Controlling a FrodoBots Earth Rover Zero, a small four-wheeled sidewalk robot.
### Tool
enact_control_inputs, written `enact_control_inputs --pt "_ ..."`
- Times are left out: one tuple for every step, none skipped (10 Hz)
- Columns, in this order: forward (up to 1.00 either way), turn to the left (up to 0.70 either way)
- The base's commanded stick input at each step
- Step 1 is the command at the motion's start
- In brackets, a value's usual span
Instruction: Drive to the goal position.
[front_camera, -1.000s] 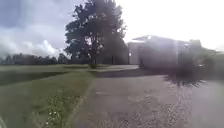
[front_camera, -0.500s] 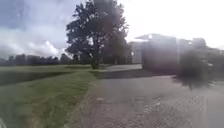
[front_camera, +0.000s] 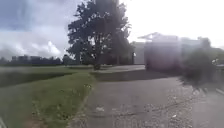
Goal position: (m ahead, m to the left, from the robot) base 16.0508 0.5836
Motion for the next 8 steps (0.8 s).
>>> enact_control_inputs --pt "0.70 -0.02" --pt "0.70 -0.02" --pt "0.70 -0.02" --pt "0.70 -0.07" --pt "0.70 -0.10" --pt "0.70 -0.25" --pt "0.70 -0.25" --pt "0.70 -0.25"
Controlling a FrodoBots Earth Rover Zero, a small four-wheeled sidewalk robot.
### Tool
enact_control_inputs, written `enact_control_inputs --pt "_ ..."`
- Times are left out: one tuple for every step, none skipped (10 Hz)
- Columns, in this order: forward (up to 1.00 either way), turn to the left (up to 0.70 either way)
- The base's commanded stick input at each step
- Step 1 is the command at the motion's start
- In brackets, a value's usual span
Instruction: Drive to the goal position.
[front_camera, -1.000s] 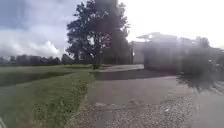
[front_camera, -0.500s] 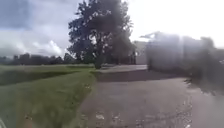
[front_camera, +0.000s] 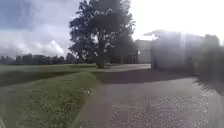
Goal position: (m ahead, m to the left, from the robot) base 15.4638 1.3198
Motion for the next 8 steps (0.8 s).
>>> enact_control_inputs --pt "0.70 -0.20" --pt "0.70 -0.13" --pt "0.70 0.00" --pt "0.70 0.00" --pt "0.70 0.00" --pt "0.70 -0.01" --pt "0.70 -0.03" --pt "0.70 -0.11"
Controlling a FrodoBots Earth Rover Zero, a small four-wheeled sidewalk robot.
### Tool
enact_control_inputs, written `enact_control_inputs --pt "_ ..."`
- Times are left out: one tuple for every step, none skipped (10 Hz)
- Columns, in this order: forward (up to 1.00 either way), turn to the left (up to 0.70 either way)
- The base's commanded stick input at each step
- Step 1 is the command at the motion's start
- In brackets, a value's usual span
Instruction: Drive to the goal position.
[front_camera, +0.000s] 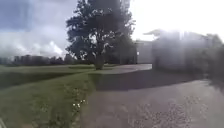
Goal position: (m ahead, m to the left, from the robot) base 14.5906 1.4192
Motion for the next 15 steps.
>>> enact_control_inputs --pt "0.70 -0.16" --pt "0.70 -0.24" --pt "0.70 -0.24" --pt "0.70 -0.24" --pt "0.70 -0.18" --pt "0.70 -0.10" --pt "0.70 0.00" --pt "0.70 0.00" --pt "0.70 0.00" --pt "0.70 0.00" --pt "0.70 0.00" --pt "0.70 0.00" --pt "0.70 0.00" --pt "0.70 0.00" --pt "0.70 -0.08"
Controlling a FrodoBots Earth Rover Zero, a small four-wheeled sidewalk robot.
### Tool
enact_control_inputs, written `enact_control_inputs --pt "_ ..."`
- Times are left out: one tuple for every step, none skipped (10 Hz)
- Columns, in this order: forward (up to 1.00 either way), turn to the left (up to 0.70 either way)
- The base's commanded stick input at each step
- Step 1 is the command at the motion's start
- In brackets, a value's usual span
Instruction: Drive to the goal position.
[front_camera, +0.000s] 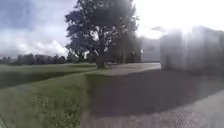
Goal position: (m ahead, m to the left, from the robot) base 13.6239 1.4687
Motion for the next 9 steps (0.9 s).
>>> enact_control_inputs --pt "0.70 -0.15" --pt "0.70 -0.25" --pt "0.70 -0.24" --pt "0.70 -0.24" --pt "0.70 -0.21" --pt "0.70 -0.21" --pt "0.70 -0.20" --pt "0.70 -0.18" --pt "0.70 -0.17"
